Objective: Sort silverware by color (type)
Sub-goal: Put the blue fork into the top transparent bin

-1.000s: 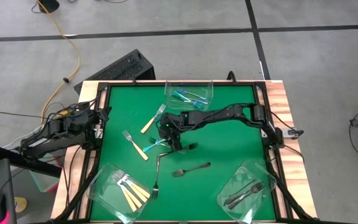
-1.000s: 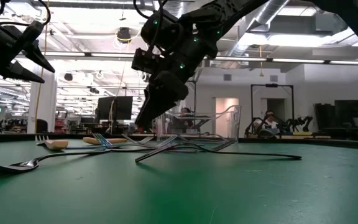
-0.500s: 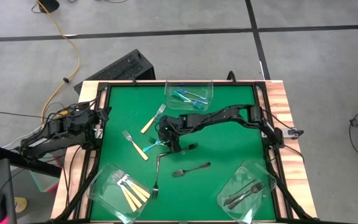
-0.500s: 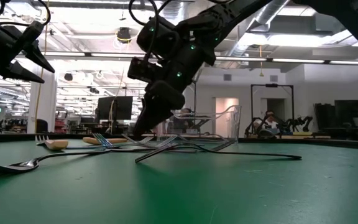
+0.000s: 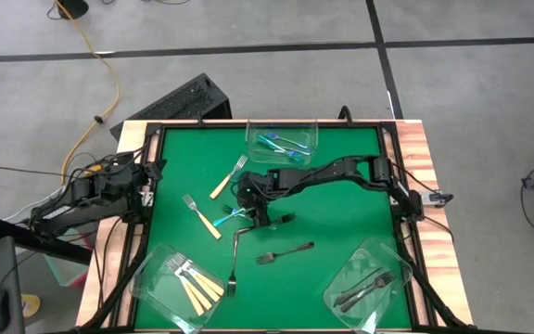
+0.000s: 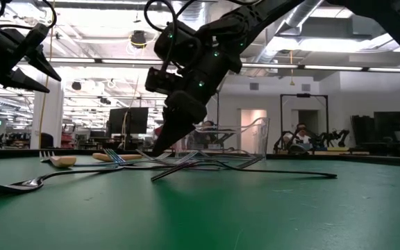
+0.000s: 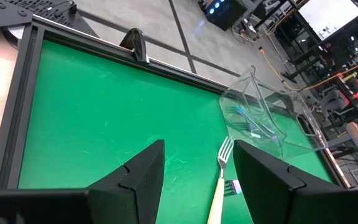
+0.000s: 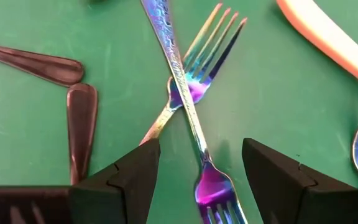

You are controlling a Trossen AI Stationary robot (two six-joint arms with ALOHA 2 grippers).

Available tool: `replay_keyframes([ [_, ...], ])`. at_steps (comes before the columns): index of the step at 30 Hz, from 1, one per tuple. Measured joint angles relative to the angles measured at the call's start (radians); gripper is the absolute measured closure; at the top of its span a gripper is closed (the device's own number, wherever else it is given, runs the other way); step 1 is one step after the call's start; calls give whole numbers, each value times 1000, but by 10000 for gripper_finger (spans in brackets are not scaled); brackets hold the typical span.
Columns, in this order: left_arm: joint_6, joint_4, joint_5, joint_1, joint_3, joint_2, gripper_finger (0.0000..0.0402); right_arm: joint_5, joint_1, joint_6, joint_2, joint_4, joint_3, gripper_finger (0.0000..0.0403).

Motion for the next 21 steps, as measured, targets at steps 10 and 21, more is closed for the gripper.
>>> replay_keyframes([
  [10,-1,0,0,0,0,0,226,-1,9,5,21,10,2,154],
  [21,0,0,-1,0,0,0,226,-9,7,71,51,21,4,158],
])
